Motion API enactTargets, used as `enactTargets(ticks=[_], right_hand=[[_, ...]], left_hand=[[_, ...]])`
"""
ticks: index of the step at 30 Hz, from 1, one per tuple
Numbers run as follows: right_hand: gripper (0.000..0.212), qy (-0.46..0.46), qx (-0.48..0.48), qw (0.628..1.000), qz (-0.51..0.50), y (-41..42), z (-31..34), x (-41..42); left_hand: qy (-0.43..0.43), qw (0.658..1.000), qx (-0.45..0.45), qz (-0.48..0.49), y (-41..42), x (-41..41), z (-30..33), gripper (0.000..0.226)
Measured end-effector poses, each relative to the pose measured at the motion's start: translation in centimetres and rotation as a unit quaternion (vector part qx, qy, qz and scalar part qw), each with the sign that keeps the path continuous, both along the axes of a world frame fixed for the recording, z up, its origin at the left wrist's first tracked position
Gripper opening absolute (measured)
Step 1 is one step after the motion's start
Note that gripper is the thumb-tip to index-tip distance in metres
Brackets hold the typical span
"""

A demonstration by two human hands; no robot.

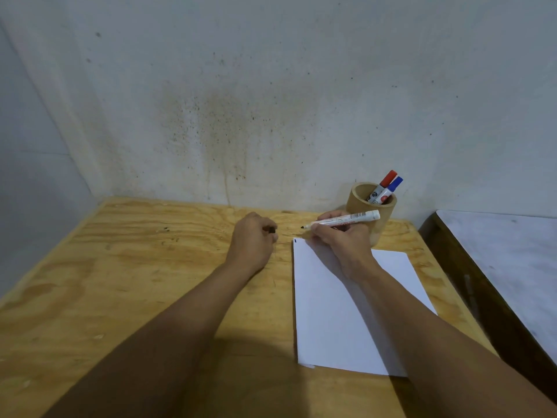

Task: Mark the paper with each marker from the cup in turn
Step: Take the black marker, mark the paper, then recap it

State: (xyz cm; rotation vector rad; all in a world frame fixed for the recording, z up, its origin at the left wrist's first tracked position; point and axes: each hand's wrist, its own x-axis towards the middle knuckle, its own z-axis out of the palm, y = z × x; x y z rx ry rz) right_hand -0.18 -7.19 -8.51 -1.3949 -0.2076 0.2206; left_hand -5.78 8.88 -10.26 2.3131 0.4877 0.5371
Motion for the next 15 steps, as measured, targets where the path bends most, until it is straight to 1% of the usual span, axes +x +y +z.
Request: enactTargets(ticks=[1,2,3,4,5,6,7,8,10,12,15], right_hand=[[0.014,0.002,0.003,1.0,-0.002,-0.1,0.1,0.0],[0.012,0.001,0.005,1.0,-0.002,-0.3,0.2,0.1],[0.011,-0.002,0.008,1.0,0.0,-0.5,0.4,0.2],[0.01,-0.009,0.008,1.0,0.002,-0.7,0.6,0.3],[0.01,-0.018,0.005,1.0,0.004,-0.9,0.8,0.2],[0.01,-0.028,0.003,1.0,0.005,-1.0,1.1,0.1],[0.01,-0.039,0.004,0.999,0.005,-1.0,1.3,-0.1],[0.012,-0.046,0.009,0.999,0.004,-1.0,1.5,-0.2],[0.013,-0.051,0.016,0.999,0.002,-1.1,1.9,-0.5],[0.011,-0.057,0.016,0.998,0.002,-1.2,2.3,-0.7],[0.009,-0.062,0.015,0.998,0.001,-1.5,2.5,-0.8]], left_hand=[[-0.007,1.0,-0.019,0.009,0.0,0.0,0.1,0.018],[-0.019,0.997,-0.067,0.02,0.2,0.1,0.1,0.015],[-0.034,0.987,-0.151,0.029,0.3,0.0,0.4,0.012],[-0.054,0.964,-0.26,0.028,0.4,-0.1,0.9,0.01],[-0.064,0.93,-0.36,0.023,0.2,-0.2,1.5,0.012],[-0.067,0.896,-0.438,0.014,0.1,-0.3,2.0,0.013],[-0.062,0.874,-0.481,0.008,-0.1,-0.5,2.6,0.013],[-0.057,0.859,-0.509,0.002,-0.3,-0.5,3.1,0.013],[-0.053,0.84,-0.54,-0.01,-0.7,-0.7,3.8,0.012],[-0.052,0.835,-0.547,-0.021,-1.1,-0.7,4.0,0.013],[-0.049,0.842,-0.536,-0.035,-1.7,-0.6,4.2,0.013]])
